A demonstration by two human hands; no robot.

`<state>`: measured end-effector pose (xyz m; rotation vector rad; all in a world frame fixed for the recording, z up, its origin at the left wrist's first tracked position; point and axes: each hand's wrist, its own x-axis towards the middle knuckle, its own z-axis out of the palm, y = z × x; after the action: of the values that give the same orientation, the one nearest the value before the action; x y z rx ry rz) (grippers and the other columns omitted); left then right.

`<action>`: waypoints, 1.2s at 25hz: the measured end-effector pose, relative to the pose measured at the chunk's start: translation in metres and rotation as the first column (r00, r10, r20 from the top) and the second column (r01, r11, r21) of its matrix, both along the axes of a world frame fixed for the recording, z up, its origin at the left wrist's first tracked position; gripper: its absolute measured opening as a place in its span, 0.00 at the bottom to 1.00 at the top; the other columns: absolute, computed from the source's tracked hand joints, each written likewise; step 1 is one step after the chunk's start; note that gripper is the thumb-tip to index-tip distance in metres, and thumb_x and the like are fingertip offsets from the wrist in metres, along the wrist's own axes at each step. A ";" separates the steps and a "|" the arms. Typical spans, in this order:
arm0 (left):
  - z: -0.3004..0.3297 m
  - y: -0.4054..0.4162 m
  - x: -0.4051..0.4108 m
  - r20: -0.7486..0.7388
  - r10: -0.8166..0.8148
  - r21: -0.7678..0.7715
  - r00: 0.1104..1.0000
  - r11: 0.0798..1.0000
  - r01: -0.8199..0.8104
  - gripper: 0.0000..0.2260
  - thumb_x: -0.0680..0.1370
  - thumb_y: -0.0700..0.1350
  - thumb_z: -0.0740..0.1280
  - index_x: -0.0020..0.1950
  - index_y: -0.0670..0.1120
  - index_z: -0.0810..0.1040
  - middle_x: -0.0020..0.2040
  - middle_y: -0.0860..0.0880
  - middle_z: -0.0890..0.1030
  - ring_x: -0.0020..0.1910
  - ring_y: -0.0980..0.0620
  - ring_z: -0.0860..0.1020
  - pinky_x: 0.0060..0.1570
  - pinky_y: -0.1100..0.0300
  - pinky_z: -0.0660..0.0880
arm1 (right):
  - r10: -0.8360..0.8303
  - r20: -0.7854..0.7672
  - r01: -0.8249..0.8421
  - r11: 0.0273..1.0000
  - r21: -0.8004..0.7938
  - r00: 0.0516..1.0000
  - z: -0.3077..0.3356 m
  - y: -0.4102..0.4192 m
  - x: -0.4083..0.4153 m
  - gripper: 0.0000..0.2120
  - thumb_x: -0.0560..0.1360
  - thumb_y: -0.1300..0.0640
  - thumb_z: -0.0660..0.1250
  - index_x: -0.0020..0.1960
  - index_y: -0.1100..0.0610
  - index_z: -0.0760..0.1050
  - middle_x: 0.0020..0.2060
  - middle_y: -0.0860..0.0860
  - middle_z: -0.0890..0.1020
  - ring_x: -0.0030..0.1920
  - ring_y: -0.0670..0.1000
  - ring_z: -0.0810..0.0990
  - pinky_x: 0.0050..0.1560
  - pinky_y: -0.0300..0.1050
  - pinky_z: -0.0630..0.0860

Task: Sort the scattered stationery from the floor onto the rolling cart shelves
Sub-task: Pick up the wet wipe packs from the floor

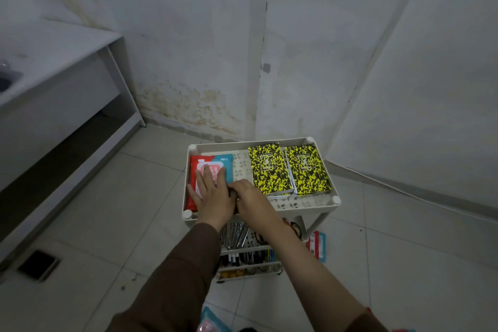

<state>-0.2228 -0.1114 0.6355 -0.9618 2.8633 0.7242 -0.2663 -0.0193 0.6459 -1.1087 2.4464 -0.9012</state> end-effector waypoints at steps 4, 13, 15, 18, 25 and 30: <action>-0.004 -0.010 0.002 -0.091 0.063 0.090 0.994 0.994 -0.054 0.31 0.76 0.54 0.63 0.75 0.51 0.52 0.76 0.42 0.41 0.75 0.42 0.39 0.72 0.44 0.40 | -0.028 0.040 0.029 0.999 -0.032 0.999 0.000 0.004 0.000 0.21 0.73 0.72 0.54 0.63 0.63 0.72 0.60 0.58 0.75 0.58 0.56 0.74 0.59 0.50 0.72; 0.010 -0.034 -0.013 -0.146 -0.180 0.128 0.973 0.972 0.199 0.33 0.65 0.45 0.75 0.64 0.46 0.62 0.64 0.45 0.64 0.64 0.48 0.62 0.61 0.57 0.62 | -0.244 -0.268 0.276 0.957 0.091 0.932 -0.004 0.018 -0.009 0.18 0.75 0.62 0.60 0.62 0.50 0.71 0.67 0.47 0.68 0.68 0.51 0.61 0.66 0.48 0.60; 0.014 -0.040 -0.017 -0.127 -0.235 0.156 0.964 0.955 0.253 0.32 0.65 0.44 0.75 0.64 0.47 0.62 0.64 0.45 0.64 0.64 0.48 0.61 0.62 0.57 0.63 | -0.214 -0.251 0.265 0.946 0.187 0.944 -0.005 0.024 -0.017 0.14 0.76 0.56 0.62 0.60 0.48 0.74 0.70 0.46 0.64 0.71 0.52 0.56 0.68 0.52 0.57; 0.018 -0.046 -0.021 -0.131 -0.310 0.195 0.942 0.923 0.331 0.31 0.65 0.42 0.74 0.63 0.49 0.62 0.65 0.46 0.62 0.64 0.50 0.60 0.64 0.54 0.65 | -0.238 -0.251 0.296 0.928 0.227 0.938 -0.005 0.029 -0.019 0.10 0.76 0.51 0.63 0.56 0.50 0.77 0.70 0.46 0.63 0.70 0.53 0.57 0.66 0.54 0.58; 0.022 -0.067 -0.028 -0.015 -0.590 0.089 0.808 0.804 0.588 0.33 0.66 0.38 0.73 0.66 0.45 0.61 0.67 0.47 0.62 0.66 0.49 0.62 0.64 0.61 0.62 | -0.291 -0.212 0.332 0.923 0.195 0.933 -0.007 0.027 -0.020 0.08 0.74 0.54 0.65 0.52 0.49 0.77 0.68 0.47 0.63 0.68 0.53 0.57 0.63 0.56 0.61; 0.015 -0.078 -0.027 0.056 -0.606 -0.132 0.793 0.783 0.608 0.29 0.72 0.42 0.67 0.70 0.49 0.61 0.76 0.50 0.53 0.75 0.49 0.52 0.71 0.53 0.37 | -0.295 -0.207 0.334 0.922 0.195 0.933 -0.008 0.024 -0.023 0.08 0.72 0.57 0.66 0.50 0.49 0.76 0.66 0.48 0.63 0.67 0.54 0.57 0.63 0.56 0.60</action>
<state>-0.2496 -0.1897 0.6503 0.0047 2.9604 0.4401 -0.2892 0.0049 0.6382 -0.7528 2.8440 -0.6039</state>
